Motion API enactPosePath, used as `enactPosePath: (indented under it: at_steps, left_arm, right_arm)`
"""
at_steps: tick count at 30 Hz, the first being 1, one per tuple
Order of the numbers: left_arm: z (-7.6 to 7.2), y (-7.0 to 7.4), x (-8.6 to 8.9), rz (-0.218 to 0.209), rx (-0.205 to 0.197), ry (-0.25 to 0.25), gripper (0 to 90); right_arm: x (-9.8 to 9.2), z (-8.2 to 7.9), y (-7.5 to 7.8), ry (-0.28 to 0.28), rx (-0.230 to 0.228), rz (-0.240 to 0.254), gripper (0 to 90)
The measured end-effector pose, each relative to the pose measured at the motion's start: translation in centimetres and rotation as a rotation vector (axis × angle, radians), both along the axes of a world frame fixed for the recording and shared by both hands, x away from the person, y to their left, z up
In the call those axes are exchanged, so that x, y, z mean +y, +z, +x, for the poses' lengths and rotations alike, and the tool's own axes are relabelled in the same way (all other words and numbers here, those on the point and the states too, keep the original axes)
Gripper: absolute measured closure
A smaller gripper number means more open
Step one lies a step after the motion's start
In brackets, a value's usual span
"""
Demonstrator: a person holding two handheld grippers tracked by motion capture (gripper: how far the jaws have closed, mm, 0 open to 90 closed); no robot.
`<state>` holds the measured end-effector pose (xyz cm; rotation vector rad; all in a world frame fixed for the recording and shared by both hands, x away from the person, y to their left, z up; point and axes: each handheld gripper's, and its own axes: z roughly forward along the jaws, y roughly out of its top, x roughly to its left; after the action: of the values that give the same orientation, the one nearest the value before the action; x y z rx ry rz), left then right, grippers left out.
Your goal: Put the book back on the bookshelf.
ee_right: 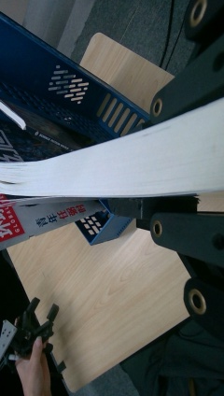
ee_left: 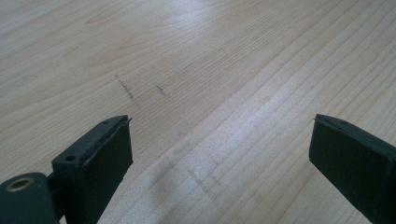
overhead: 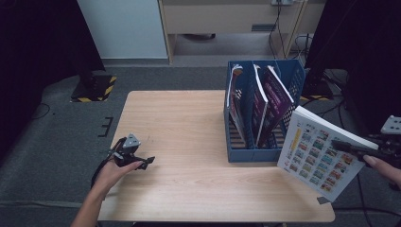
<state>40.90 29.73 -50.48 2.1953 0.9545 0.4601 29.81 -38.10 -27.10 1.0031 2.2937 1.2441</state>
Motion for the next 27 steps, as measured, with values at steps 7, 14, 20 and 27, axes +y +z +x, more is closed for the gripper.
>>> enactPosePath:
  at_steps: [7,14,20,27]
  left_arm:
    - [0.0,-0.1,-0.1,0.006,0.005,-0.003,5.7]
    - [0.0,-0.1,-0.1,0.003,0.004,-0.003,5.7]
    - [0.0,-0.2,-0.2,0.008,0.007,-0.010,5.7]
    - [0.0,0.0,0.0,0.001,0.002,-0.002,5.7]
  right_arm:
    - [-0.4,-0.5,0.8,0.003,-0.013,0.029,74.1]
    - [-0.5,-0.4,1.7,-0.001,-0.025,0.059,74.1]
    - [-0.5,-0.1,2.7,-0.037,-0.003,0.065,74.1]
    - [-0.1,1.1,3.9,-0.083,0.047,0.018,74.1]
